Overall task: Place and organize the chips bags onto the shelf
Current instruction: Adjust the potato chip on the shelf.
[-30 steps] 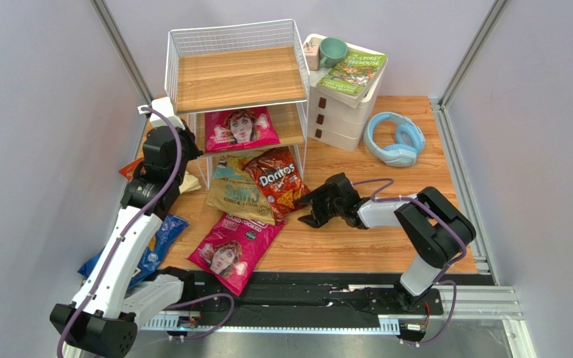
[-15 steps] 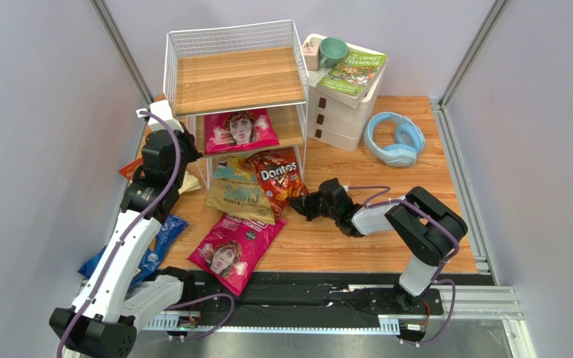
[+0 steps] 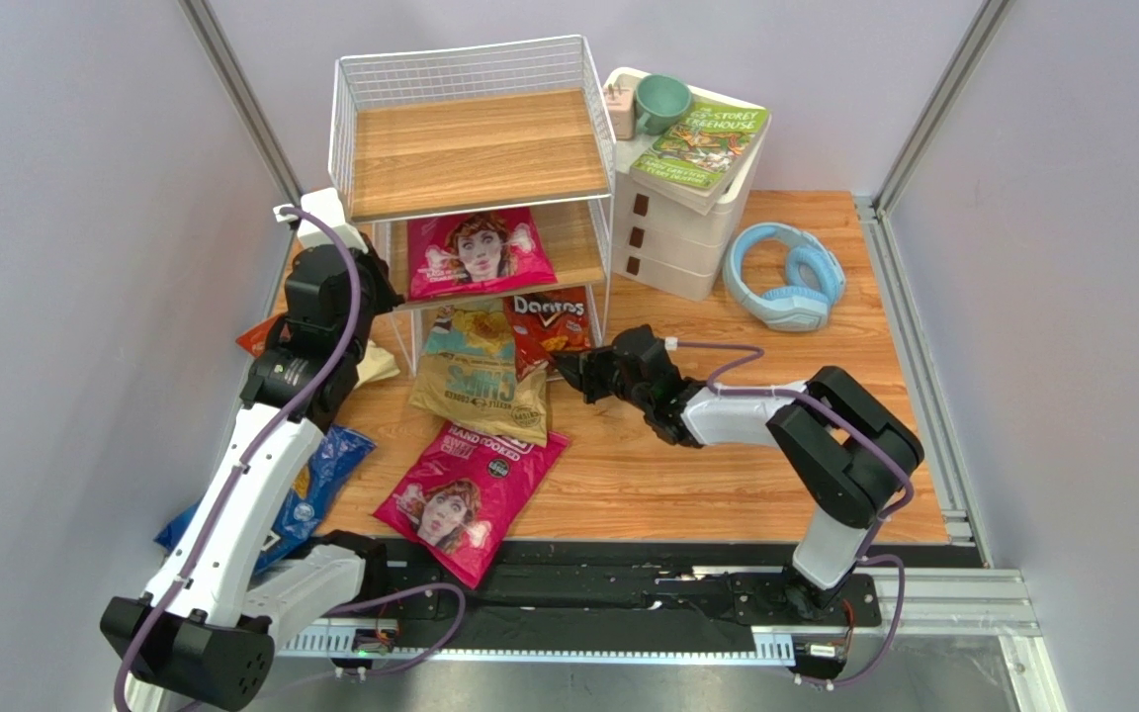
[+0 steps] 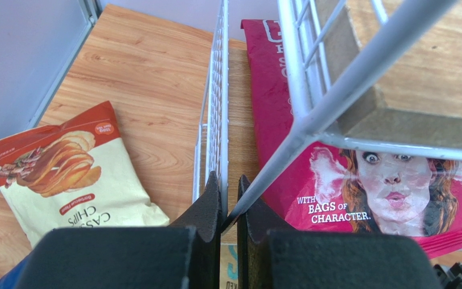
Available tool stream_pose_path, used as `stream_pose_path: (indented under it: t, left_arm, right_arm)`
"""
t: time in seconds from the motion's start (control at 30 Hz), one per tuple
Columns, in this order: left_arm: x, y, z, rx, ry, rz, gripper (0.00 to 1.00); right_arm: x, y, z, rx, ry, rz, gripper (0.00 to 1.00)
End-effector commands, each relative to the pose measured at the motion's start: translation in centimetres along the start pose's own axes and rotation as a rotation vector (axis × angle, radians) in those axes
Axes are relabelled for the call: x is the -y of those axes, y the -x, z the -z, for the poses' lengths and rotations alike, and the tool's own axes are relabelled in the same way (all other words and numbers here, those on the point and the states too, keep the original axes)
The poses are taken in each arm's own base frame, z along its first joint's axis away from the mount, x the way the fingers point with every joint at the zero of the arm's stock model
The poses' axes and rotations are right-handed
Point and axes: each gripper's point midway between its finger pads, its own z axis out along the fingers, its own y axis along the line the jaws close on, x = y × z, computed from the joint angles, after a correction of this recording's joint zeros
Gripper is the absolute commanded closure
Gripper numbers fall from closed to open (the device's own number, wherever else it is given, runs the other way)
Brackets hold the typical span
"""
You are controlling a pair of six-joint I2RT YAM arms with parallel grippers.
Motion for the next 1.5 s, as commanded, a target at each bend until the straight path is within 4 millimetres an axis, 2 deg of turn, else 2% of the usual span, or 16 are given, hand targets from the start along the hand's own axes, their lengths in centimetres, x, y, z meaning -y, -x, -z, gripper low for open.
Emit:
stream_pose_path:
  t: [0.0, 0.2, 0.4, 0.5, 0.6, 0.7, 0.8, 0.83, 0.97, 1.1, 1.37, 1.43, 1.47]
  left_arm:
    - [3.3, -2.3, -0.3, -0.132, -0.08, 0.307, 0.95]
    - [3.3, -2.7, -0.4, -0.143, -0.081, 0.303, 0.93]
    - [3.2, -2.6, -0.4, -0.139, -0.078, 0.295, 0.92]
    - [3.2, -2.9, -0.6, -0.15, -0.076, 0.293, 0.92]
    - [3.2, -3.0, -0.5, -0.154, -0.074, 0.291, 0.92]
    - [3.1, -3.0, -0.6, -0.153, -0.073, 0.285, 0.89]
    - [3.0, -2.9, -0.5, -0.154, -0.066, 0.281, 0.85]
    - [3.0, -2.7, -0.5, -0.151, -0.064, 0.278, 0.83]
    - [2.8, -2.6, -0.5, -0.148, -0.053, 0.276, 0.79]
    - [2.6, -2.4, -0.4, -0.139, -0.042, 0.283, 0.65]
    - [2.5, -2.1, -0.8, -0.141, -0.024, 0.276, 0.55]
    - [2.4, -1.8, -0.8, -0.137, -0.014, 0.27, 0.54]
    - [2.5, -1.6, -0.8, -0.132, -0.015, 0.269, 0.5]
  right_arm:
    - [-4.4, -1.0, 0.1, 0.045, 0.067, 0.021, 1.0]
    - [-4.0, -0.5, -1.0, 0.064, 0.054, 0.002, 1.0]
    - [-2.1, 1.6, -1.0, 0.126, 0.01, 0.036, 0.98]
    - [-1.9, 2.3, -1.6, 0.13, 0.015, 0.04, 0.98]
    - [-1.9, 2.1, -2.4, 0.11, 0.031, 0.031, 0.95]
    - [-2.1, 1.7, -3.2, 0.084, 0.036, 0.031, 0.83]
    - [-2.2, 1.3, -3.4, 0.061, 0.041, 0.03, 0.63]
    - [-2.3, 1.2, -3.3, 0.054, 0.047, 0.031, 0.6]
    - [-2.5, 1.0, -2.3, 0.032, 0.058, 0.035, 0.5]
    - [-3.4, 0.5, -1.0, -0.005, 0.089, 0.045, 0.44]
    - [-3.7, -1.6, 1.7, -0.131, 0.081, 0.061, 0.4]
    - [-2.1, -1.5, 2.8, -0.157, 0.059, 0.034, 0.4]
    - [-2.5, -1.6, 3.8, -0.165, 0.083, 0.022, 0.4]
